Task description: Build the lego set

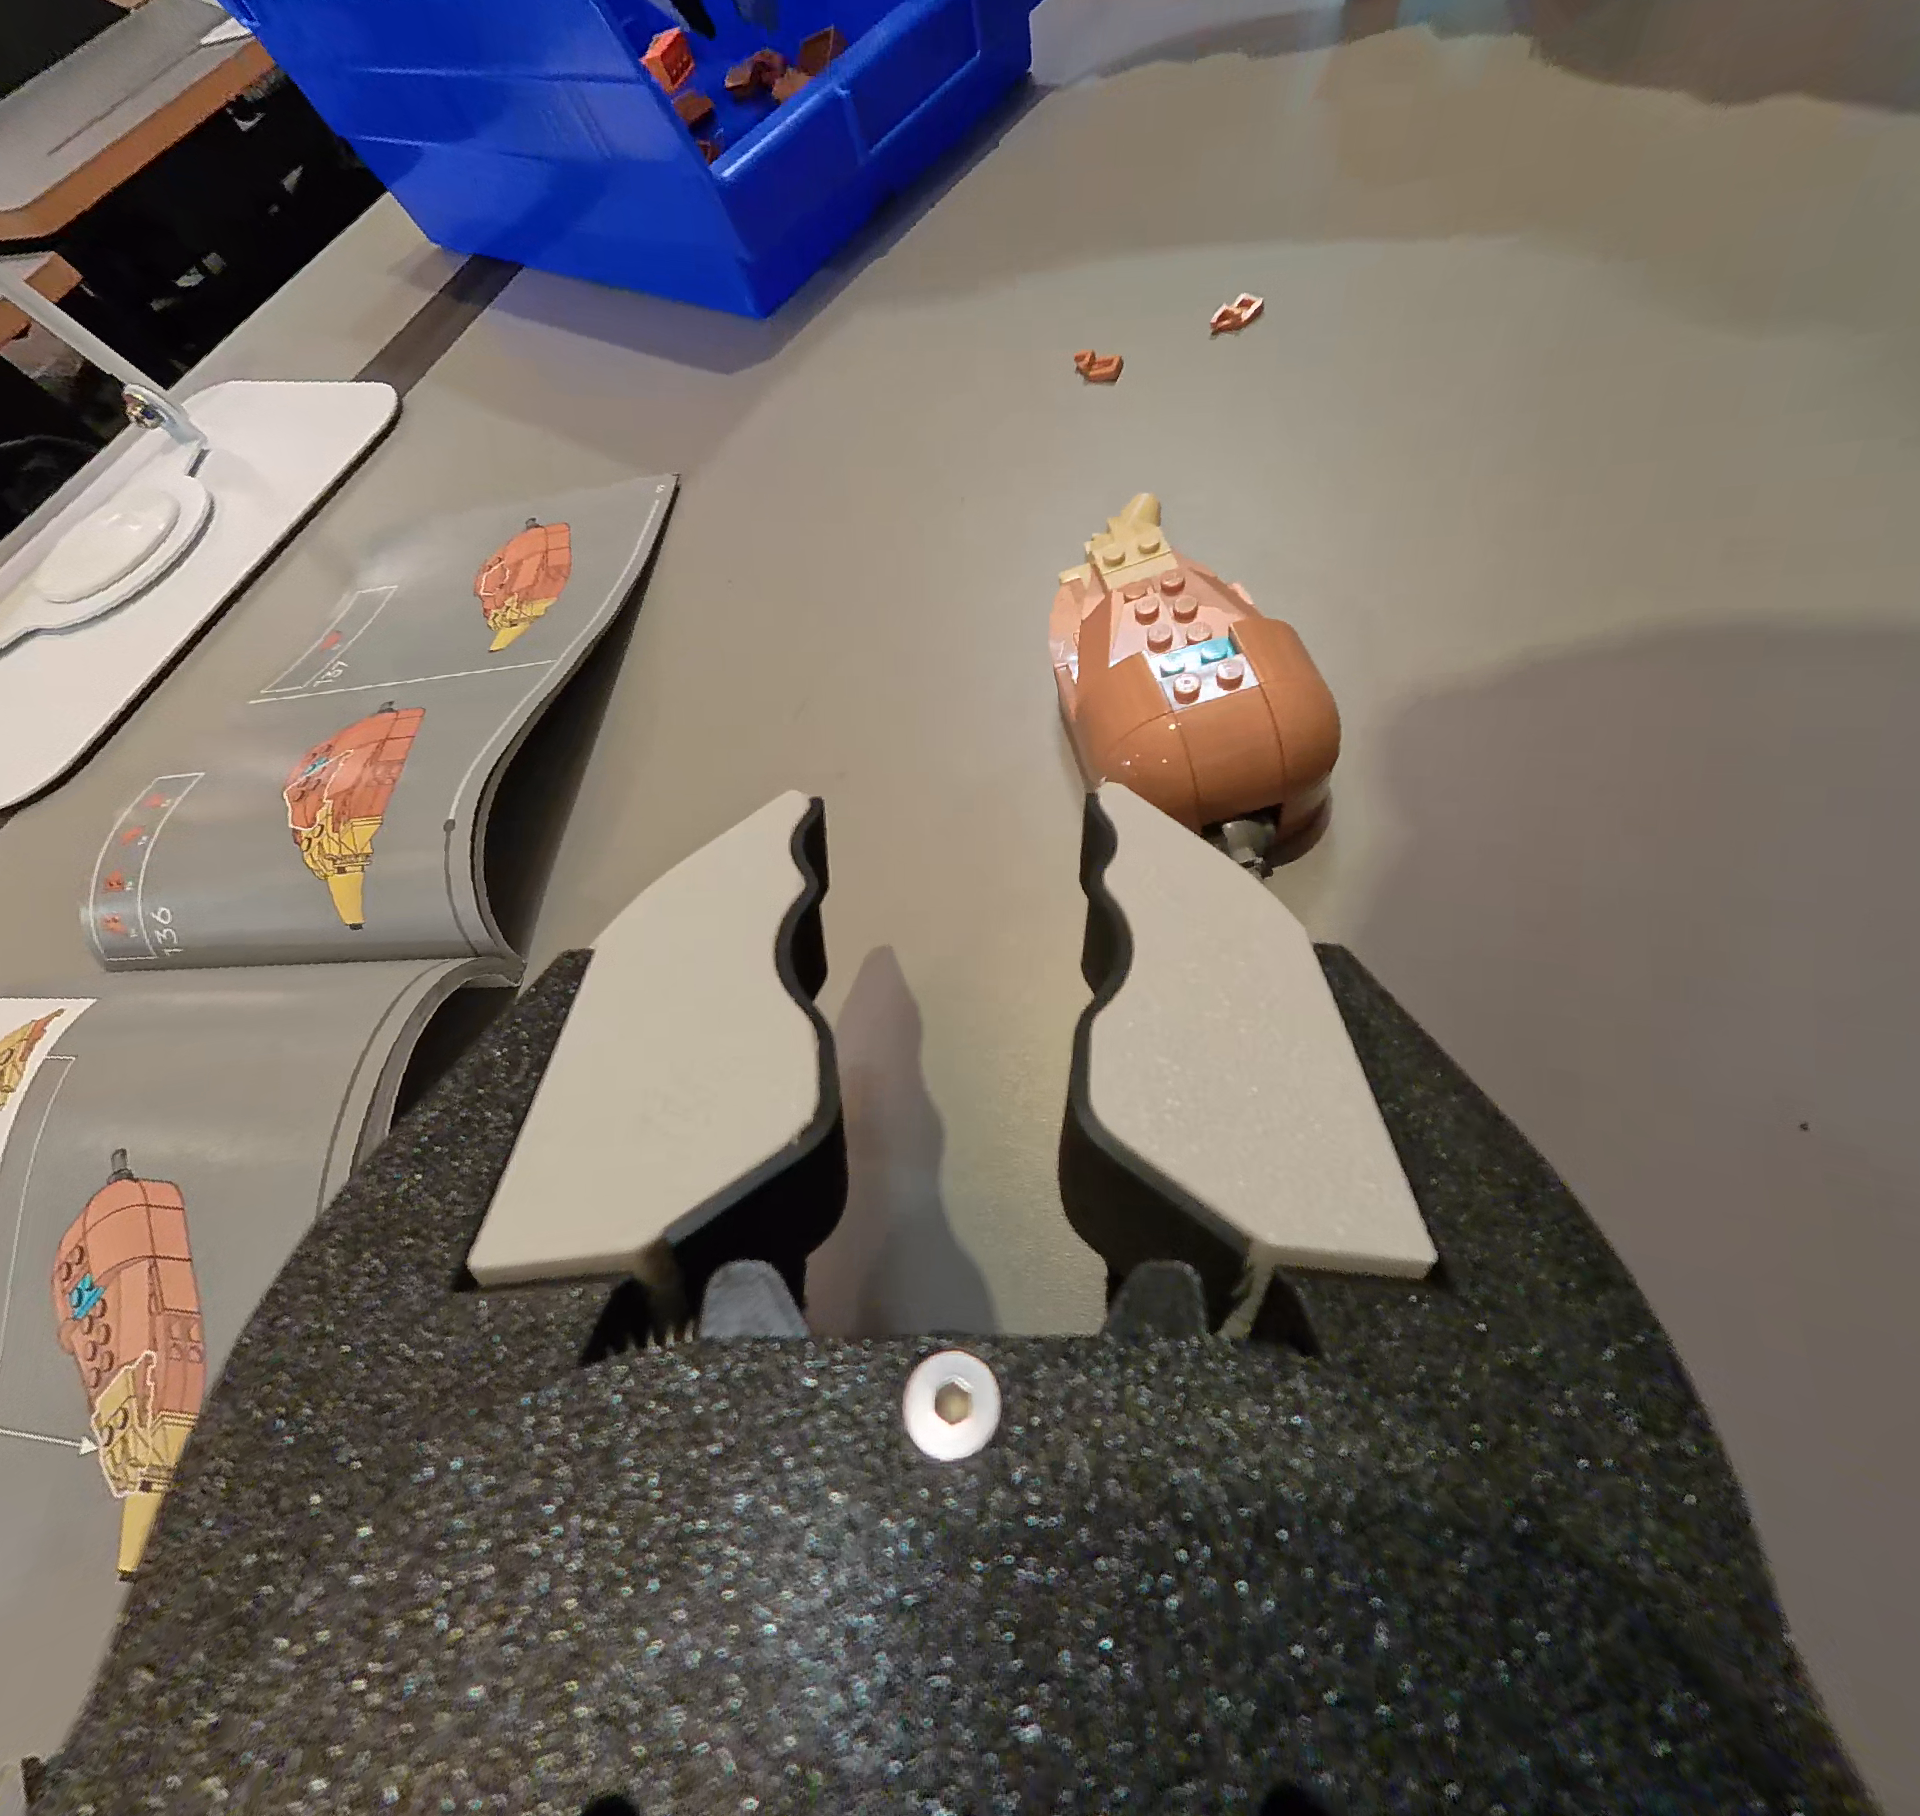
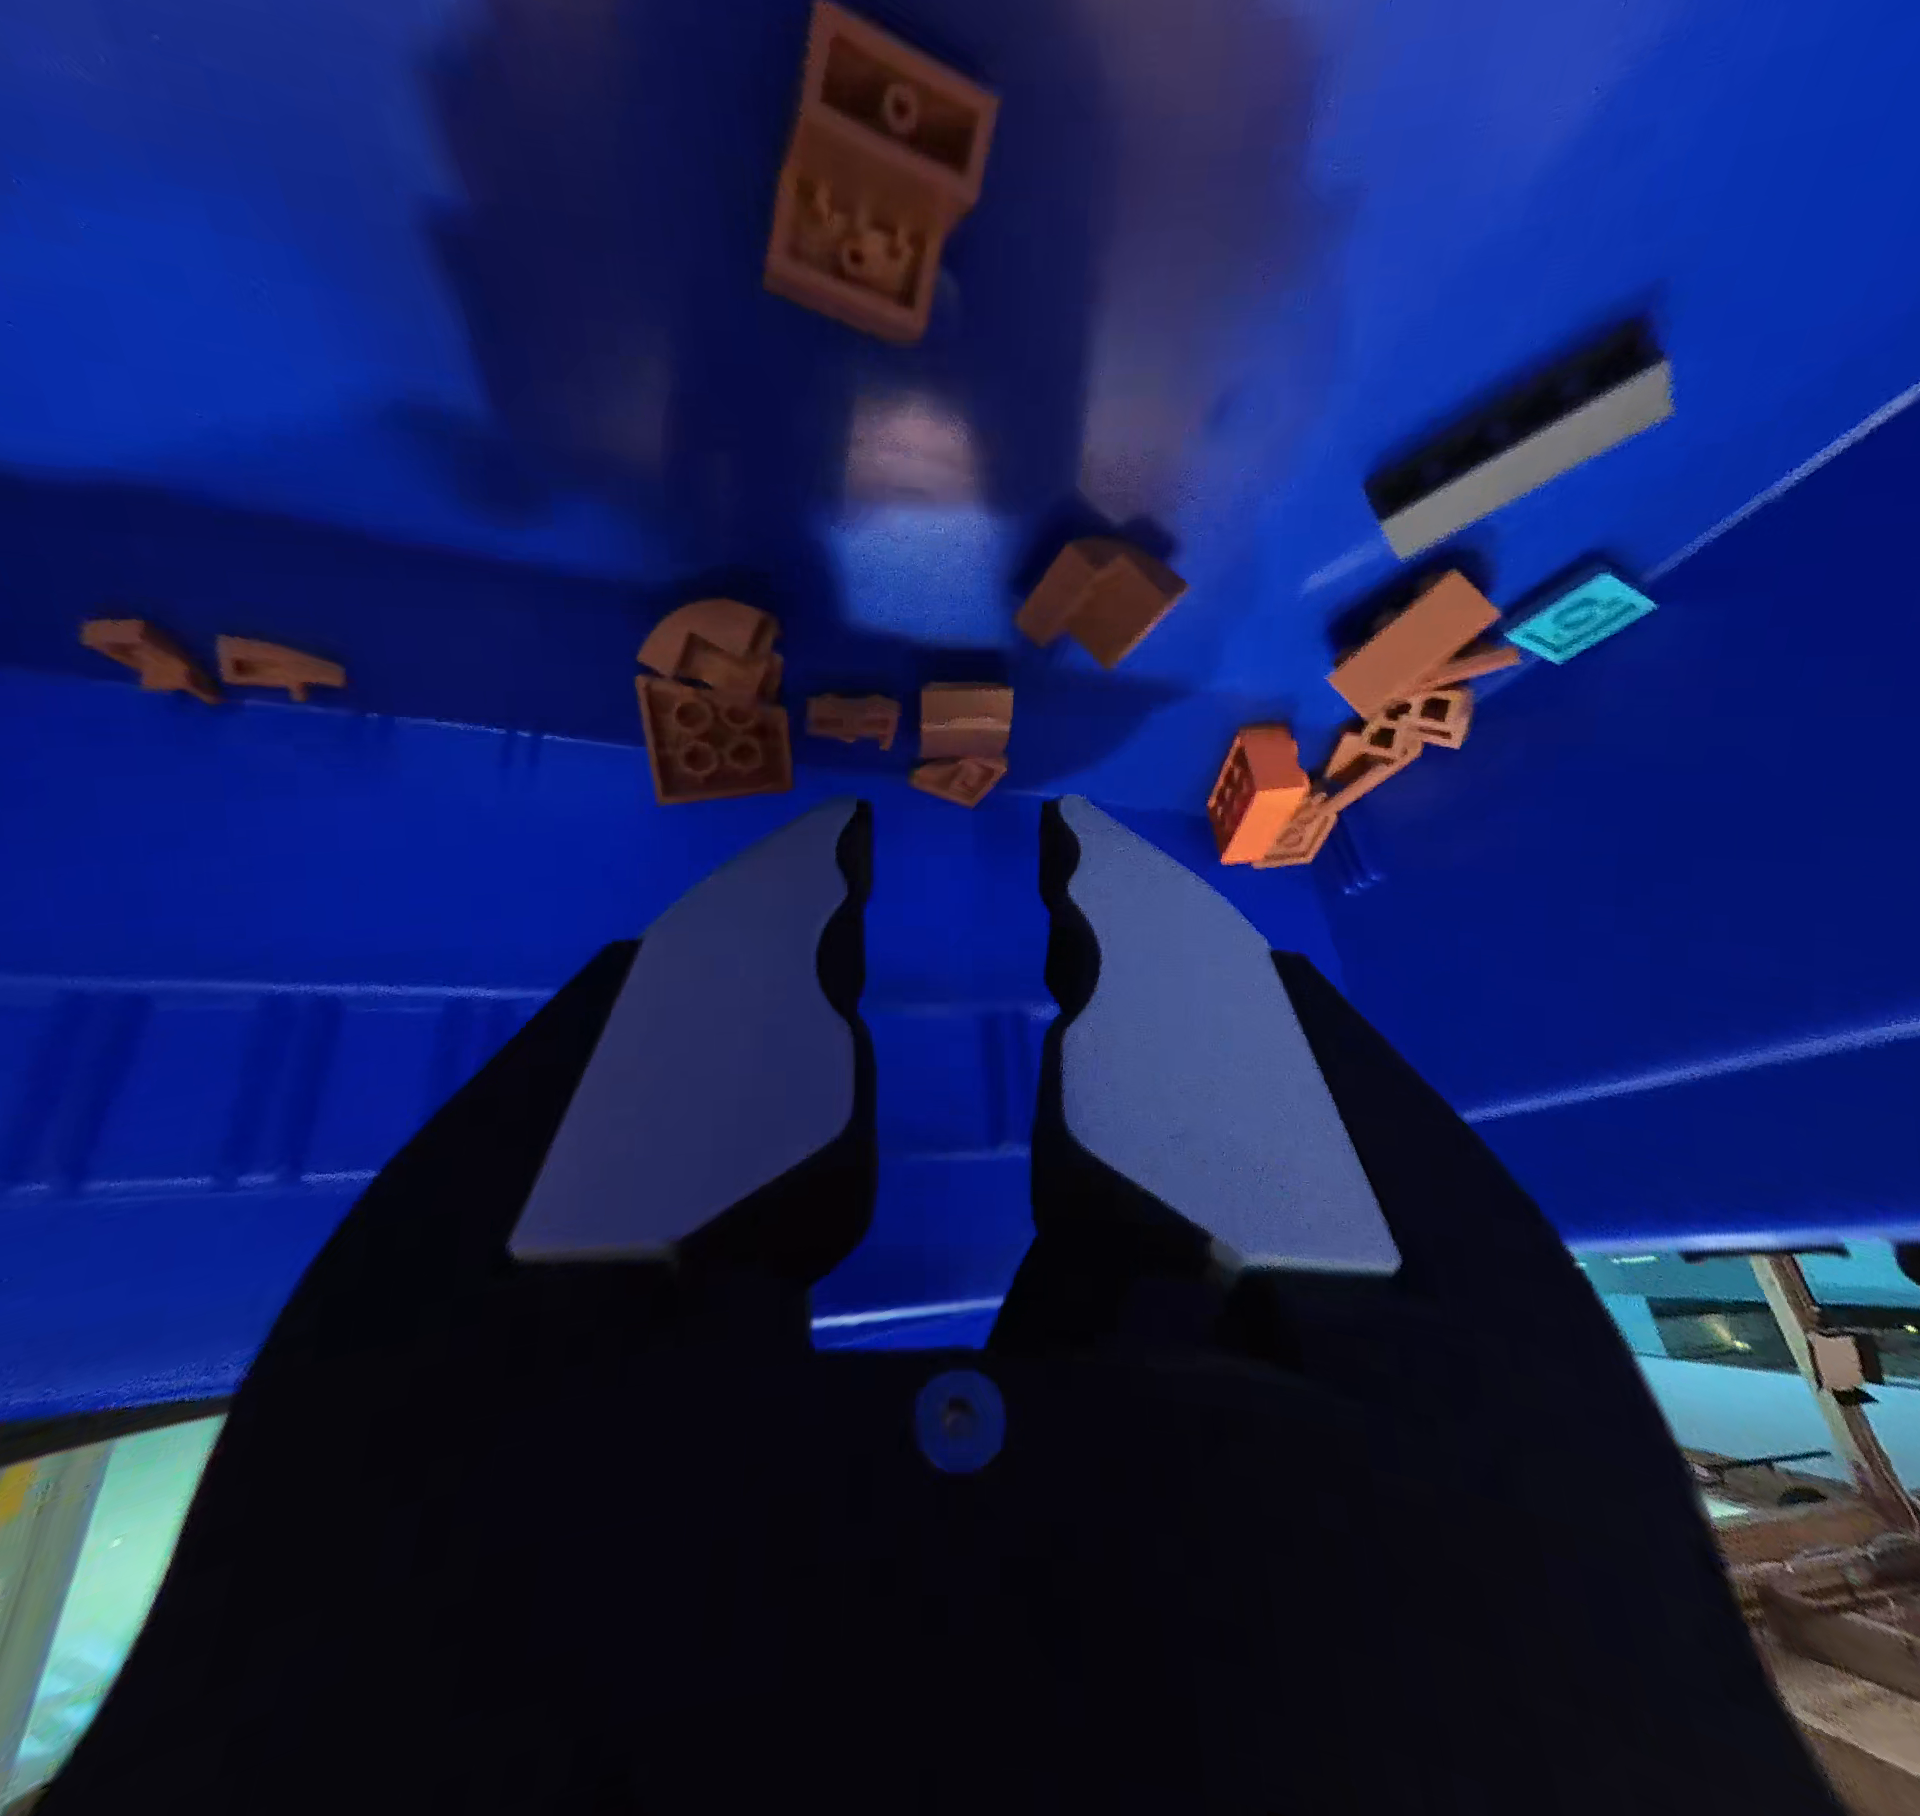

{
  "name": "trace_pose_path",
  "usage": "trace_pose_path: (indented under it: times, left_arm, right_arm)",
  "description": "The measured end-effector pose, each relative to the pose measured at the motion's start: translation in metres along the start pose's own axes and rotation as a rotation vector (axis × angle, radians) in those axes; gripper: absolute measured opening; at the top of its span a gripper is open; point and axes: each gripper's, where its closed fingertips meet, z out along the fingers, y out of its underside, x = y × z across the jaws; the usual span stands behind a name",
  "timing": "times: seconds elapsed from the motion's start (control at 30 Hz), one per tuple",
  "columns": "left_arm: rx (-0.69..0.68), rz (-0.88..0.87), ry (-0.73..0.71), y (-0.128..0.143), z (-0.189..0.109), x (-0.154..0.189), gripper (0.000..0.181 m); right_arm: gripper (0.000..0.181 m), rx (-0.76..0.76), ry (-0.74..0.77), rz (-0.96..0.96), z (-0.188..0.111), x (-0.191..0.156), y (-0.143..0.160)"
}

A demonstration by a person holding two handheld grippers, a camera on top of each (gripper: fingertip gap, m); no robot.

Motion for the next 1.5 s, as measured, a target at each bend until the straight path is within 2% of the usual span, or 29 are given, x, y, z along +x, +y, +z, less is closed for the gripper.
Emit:
trace_pose_path:
  times: [0.23, 0.4, 0.53, 0.67, 0.8, 1.5]
  left_arm:
    - [-0.006, 0.010, 0.003, 0.001, 0.000, 0.001, 0.047]
    - [-0.008, 0.010, 0.004, 0.001, 0.001, 0.001, 0.047]
    - [-0.010, 0.010, 0.004, 0.001, 0.001, 0.001, 0.047]
    - [-0.018, 0.020, 0.006, 0.002, 0.001, 0.003, 0.047]
    - [-0.022, 0.024, 0.007, 0.003, 0.002, 0.003, 0.047]
    - [-0.028, 0.033, 0.009, 0.004, 0.002, 0.004, 0.047]
  right_arm:
    - [0.041, -0.066, 0.083, -0.014, 0.012, 0.013, -0.004]
    - [0.040, 0.007, 0.151, 0.030, 0.005, 0.032, -0.011]
    - [0.036, 0.049, 0.085, 0.082, -0.004, 0.029, -0.005]
    - [0.035, 0.056, -0.072, 0.096, 0.000, 0.006, -0.003]
    - [0.025, 0.056, -0.169, 0.076, 0.003, -0.013, -0.007]
    - [0.027, 0.080, -0.133, 0.058, 0.011, 0.001, -0.012]
